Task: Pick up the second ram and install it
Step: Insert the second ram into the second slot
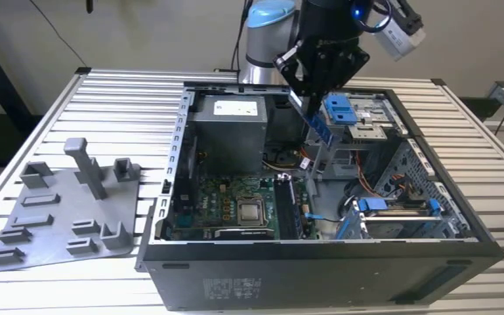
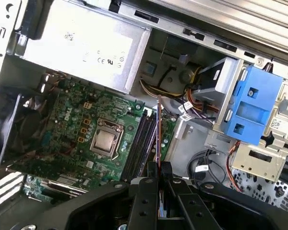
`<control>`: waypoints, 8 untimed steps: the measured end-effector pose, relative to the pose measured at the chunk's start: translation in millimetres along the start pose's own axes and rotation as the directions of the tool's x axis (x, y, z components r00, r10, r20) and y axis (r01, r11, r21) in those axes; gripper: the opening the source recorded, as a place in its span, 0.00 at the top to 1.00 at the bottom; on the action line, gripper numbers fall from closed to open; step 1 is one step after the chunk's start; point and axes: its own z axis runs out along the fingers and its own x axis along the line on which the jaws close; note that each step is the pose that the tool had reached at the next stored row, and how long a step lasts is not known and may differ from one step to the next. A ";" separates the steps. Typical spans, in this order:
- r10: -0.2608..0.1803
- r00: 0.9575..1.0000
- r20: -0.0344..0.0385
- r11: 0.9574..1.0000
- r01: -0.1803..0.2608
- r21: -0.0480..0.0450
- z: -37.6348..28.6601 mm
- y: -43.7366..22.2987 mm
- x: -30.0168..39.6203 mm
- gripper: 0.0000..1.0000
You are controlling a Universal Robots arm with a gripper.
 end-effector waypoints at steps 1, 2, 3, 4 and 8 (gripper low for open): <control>0.017 1.000 0.000 1.000 -0.017 0.000 0.1 0.0 0.0 0.86; 0.034 0.999 0.001 0.999 -0.034 0.001 0.1 0.0 0.0 0.86; 0.051 0.999 0.001 0.999 -0.051 0.001 0.1 0.0 0.0 0.86; 0.067 0.998 0.001 0.998 -0.067 0.001 0.1 0.0 0.0 0.86; 0.134 0.991 0.002 0.991 -0.134 0.003 0.2 0.0 0.0 0.86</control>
